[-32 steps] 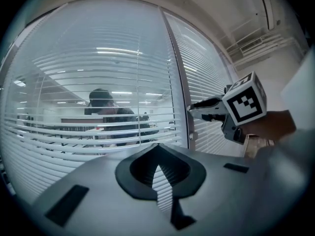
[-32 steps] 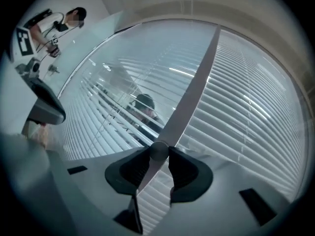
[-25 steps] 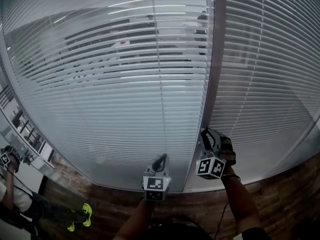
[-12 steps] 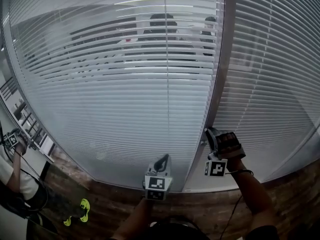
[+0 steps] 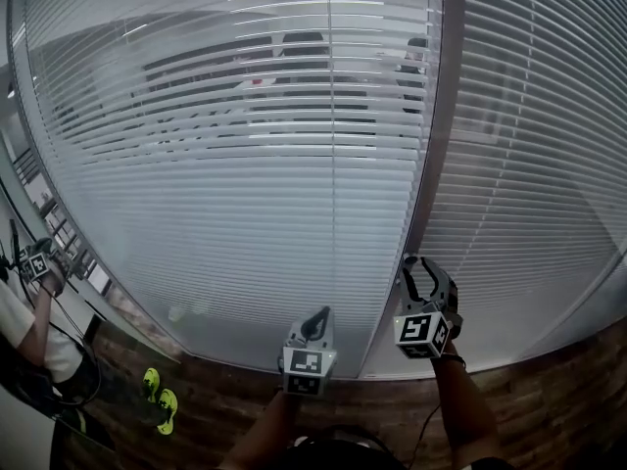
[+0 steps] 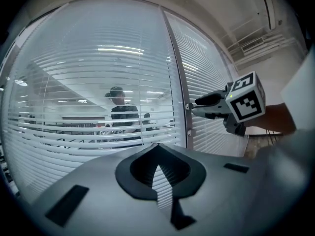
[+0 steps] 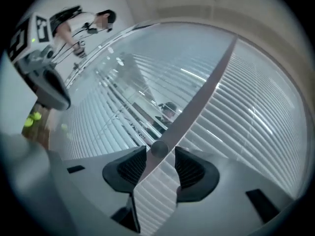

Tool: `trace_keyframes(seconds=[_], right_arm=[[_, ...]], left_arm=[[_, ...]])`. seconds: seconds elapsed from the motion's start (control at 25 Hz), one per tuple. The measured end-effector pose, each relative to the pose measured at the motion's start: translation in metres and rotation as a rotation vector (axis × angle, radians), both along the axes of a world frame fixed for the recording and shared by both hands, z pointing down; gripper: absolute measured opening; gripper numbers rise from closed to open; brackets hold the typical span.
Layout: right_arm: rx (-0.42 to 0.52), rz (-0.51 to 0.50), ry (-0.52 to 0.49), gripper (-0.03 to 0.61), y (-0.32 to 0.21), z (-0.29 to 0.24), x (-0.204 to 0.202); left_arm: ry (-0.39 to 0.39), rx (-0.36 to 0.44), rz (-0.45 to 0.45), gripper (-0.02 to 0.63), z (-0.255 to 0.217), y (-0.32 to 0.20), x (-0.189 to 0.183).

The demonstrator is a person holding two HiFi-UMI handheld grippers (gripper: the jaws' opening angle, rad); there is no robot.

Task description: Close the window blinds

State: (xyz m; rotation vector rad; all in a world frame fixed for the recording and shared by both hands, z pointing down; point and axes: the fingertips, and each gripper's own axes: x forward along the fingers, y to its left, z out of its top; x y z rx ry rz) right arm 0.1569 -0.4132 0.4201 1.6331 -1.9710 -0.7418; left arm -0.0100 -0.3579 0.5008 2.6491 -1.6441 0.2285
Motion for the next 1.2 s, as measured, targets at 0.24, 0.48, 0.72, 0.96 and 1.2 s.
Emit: trace_keyframes(seconds=[0.24, 0.48, 0.72, 0.96, 1.2], right_arm=[[-0.045, 0.056, -0.444, 0.163, -0.012, -0.001, 0.005], [-0.047, 0.094, -0.569, 0.13, -0.02, 0.002, 0.01], [-0.036, 0.102, -0.559, 0.127, -0.019, 0.0, 0.009], [0.003, 0.095, -0.269, 0.126, -0.015, -0.005, 0.002], [0.028, 0.073, 0.064, 0.126, -0.016, 0.001, -0.003]], left_arm=[[-0.011, -0.028, 0.022, -0.006, 0.002, 0.005, 0.006], [0.011, -0.037, 0.037, -0.006, 0.004, 0.01, 0.014], [-0.005, -0.005, 0.036, -0.006, 0.003, 0.01, 0.011], [-0.002, -0.015, 0.038, -0.006, 0.008, 0.014, 0.011], [-0.012, 0.005, 0.035, -0.006, 0.0, 0.017, 0.013]])
